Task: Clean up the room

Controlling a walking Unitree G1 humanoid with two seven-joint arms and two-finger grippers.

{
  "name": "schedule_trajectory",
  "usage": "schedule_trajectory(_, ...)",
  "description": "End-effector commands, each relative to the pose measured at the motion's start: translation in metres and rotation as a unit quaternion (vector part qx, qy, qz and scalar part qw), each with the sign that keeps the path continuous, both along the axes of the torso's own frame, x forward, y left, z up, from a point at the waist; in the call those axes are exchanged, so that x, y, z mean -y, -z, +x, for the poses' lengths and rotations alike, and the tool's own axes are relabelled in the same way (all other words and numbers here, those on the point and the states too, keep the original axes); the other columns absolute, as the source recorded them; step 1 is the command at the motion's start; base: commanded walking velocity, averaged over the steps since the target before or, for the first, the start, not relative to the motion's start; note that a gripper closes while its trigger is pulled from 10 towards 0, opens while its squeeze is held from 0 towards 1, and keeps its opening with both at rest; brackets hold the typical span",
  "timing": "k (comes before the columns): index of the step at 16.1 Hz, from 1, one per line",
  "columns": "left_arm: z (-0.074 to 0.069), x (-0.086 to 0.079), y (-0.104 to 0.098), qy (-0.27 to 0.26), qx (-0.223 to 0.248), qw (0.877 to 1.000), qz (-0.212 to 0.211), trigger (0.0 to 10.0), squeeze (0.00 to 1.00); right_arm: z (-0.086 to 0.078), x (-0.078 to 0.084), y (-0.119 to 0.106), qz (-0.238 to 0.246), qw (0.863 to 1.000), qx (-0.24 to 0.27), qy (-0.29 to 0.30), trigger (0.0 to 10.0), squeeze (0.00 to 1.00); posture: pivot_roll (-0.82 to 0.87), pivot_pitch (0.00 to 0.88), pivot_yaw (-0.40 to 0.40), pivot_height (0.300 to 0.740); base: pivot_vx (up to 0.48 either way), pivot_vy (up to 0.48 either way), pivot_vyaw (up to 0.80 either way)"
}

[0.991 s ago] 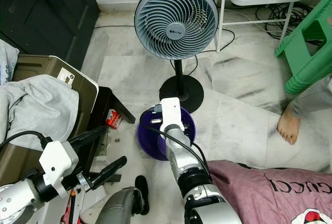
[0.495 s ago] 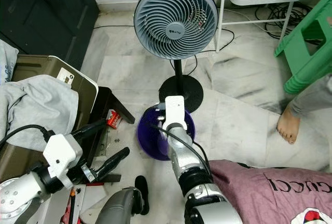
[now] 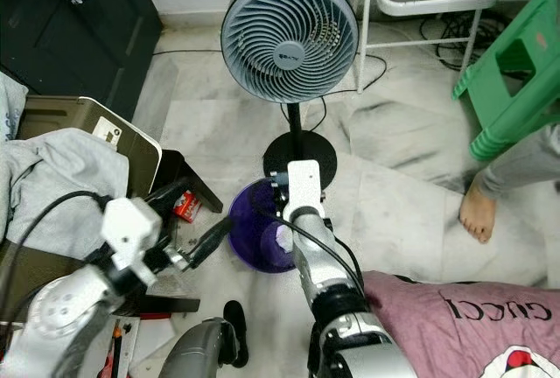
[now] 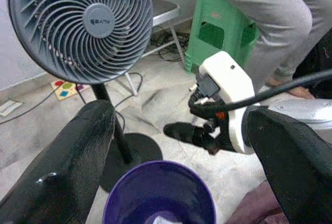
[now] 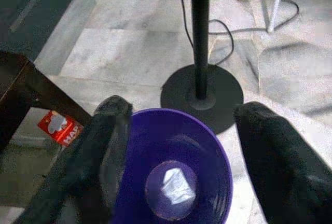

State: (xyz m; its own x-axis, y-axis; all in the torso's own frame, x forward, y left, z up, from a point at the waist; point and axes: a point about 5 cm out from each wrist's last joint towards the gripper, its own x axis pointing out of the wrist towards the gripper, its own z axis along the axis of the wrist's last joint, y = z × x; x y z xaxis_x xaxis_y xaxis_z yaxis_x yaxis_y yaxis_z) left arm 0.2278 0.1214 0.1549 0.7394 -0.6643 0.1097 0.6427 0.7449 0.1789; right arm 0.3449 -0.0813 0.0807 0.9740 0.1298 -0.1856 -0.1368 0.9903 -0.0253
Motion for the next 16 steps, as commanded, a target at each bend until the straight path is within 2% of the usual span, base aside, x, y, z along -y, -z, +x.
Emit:
schedule_trajectory(1,0.002,0.001,0.007,-0.008,-0.012,1.000,-0.003,10.0,0.00,-0.008,-0.008,0.007,-0.003,0.999,-0.005,-0.033,10.0,1.00,0.10,0.171,0.098,0.740,0.000,0.000,0.00)
schedule_trajectory(2,0.012,0.003,0.012,-0.036,-0.033,0.998,-0.028,10.0,0.00,-0.009,-0.006,0.011,0.002,0.999,-0.009,-0.049,10.0,1.00,0.09,0.136,0.096,0.740,0.000,0.000,0.00)
schedule_trajectory(4,0.023,-0.002,0.020,-0.095,-0.031,0.995,-0.026,10.0,0.00,-0.006,-0.001,0.006,-0.013,0.998,0.007,-0.069,10.0,1.00,0.07,0.081,0.094,0.740,0.000,0.000,0.00)
schedule_trajectory(5,0.033,-0.008,0.027,-0.153,-0.044,0.987,-0.028,10.0,0.00,-0.006,0.000,0.008,-0.019,0.996,0.005,-0.085,10.0,1.00,0.06,0.050,0.091,0.740,0.000,0.000,0.00)
schedule_trajectory(6,0.042,-0.018,0.032,-0.216,-0.049,0.975,-0.032,10.0,0.00,-0.012,-0.001,0.013,-0.025,0.994,-0.003,-0.104,10.0,0.96,0.05,0.026,0.088,0.740,0.000,0.000,0.00)
schedule_trajectory(7,0.050,-0.026,0.033,-0.265,-0.050,0.962,-0.047,10.0,0.00,-0.018,-0.002,0.015,-0.038,0.991,0.011,-0.125,10.0,0.93,0.04,0.001,0.081,0.740,0.000,0.000,0.00)
schedule_trajectory(8,0.057,-0.033,0.035,-0.296,-0.054,0.952,-0.056,10.0,0.00,-0.020,-0.001,0.013,-0.048,0.989,0.026,-0.139,10.0,0.64,0.03,0.000,0.069,0.740,0.000,0.000,0.00)
schedule_trajectory(9,0.063,-0.041,0.037,-0.332,-0.051,0.940,-0.055,10.0,0.00,-0.021,0.002,0.010,-0.057,0.987,0.041,-0.143,10.0,0.30,0.02,0.000,0.062,0.740,0.000,0.000,0.00)
schedule_trajectory(10,0.065,-0.043,0.037,-0.346,-0.048,0.936,-0.052,10.0,0.00,-0.021,0.004,0.010,-0.061,0.987,0.044,-0.142,10.0,0.30,0.02,0.000,0.060,0.740,0.000,0.000,0.00)
schedule_trajectory(11,0.069,-0.044,0.038,-0.357,-0.045,0.932,-0.049,10.0,0.00,-0.020,0.008,0.009,-0.062,0.988,0.047,-0.132,10.0,0.00,0.02,0.000,0.052,0.740,0.000,0.000,0.00)
schedule_trajectory(14,0.064,-0.037,0.040,-0.339,-0.040,0.937,-0.073,10.0,0.00,-0.018,0.026,0.002,-0.069,0.993,0.077,-0.059,10.0,0.00,0.03,0.000,0.043,0.740,0.000,0.000,0.00)
schedule_trajectory(16,0.053,-0.033,0.042,-0.286,-0.063,0.951,-0.102,10.0,0.00,-0.027,0.034,0.002,-0.067,0.993,0.085,-0.046,10.0,0.00,0.02,0.000,0.038,0.740,0.000,0.000,0.00)
